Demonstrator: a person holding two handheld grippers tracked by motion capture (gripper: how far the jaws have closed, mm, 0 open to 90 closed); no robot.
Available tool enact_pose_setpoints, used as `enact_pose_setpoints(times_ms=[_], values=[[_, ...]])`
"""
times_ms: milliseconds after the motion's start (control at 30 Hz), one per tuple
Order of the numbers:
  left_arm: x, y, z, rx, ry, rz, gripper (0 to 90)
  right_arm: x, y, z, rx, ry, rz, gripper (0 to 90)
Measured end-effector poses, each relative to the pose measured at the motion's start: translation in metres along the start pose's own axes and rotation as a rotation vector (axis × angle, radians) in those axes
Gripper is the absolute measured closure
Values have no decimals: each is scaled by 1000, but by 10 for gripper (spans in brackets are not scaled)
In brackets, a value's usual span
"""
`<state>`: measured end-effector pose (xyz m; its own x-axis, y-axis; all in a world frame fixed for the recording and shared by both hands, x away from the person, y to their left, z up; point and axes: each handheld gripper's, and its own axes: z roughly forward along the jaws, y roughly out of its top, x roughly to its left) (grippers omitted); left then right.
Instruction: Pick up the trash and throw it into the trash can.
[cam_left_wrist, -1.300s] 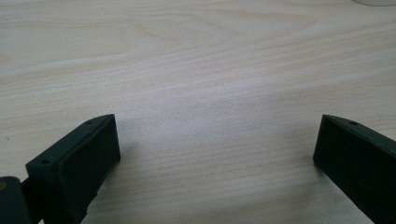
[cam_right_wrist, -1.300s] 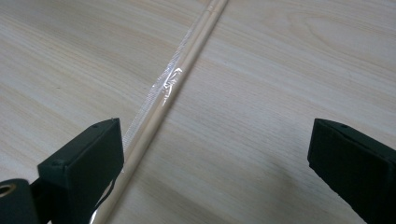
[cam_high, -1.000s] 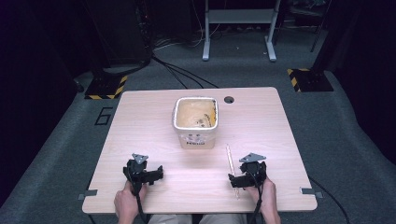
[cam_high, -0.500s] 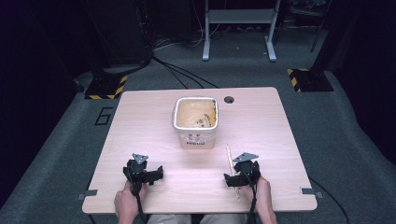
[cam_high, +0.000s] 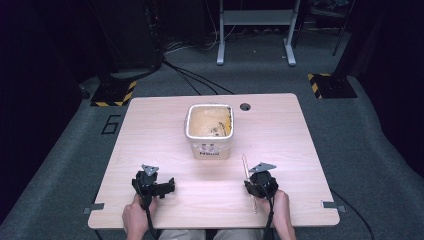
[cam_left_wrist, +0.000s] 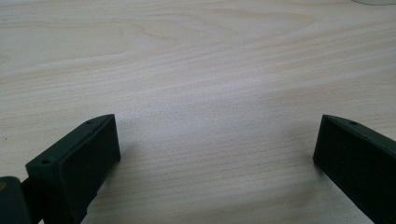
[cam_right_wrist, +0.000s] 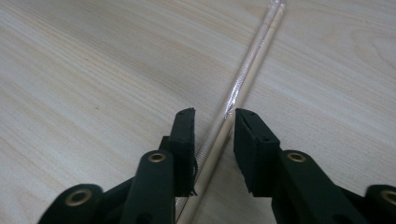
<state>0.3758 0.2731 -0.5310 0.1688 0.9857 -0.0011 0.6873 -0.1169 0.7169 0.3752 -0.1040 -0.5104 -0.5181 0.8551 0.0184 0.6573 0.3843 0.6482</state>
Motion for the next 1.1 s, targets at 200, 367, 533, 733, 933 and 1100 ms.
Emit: enact_pose_setpoints(times_ms=[200,367,533,733,933,1100], values=[[0,0,0,0,0,0,2,-6,-2,-2,-3,13,39,794],[0,0,0,0,1,-1,2,-8,-2,-2,1,11,44,813],[0,0,0,0,1,-1,2,-13,-2,-2,-9,37,74,845],[0,0,0,0,1,-1,2,-14,-3,-1,-14,35,70,846],[0,0,0,0,0,-1,2,-14,-1,-5,-23,29,61,849],[0,0,0,0,0,0,2,-16,2,-14,-53,24,51,850]])
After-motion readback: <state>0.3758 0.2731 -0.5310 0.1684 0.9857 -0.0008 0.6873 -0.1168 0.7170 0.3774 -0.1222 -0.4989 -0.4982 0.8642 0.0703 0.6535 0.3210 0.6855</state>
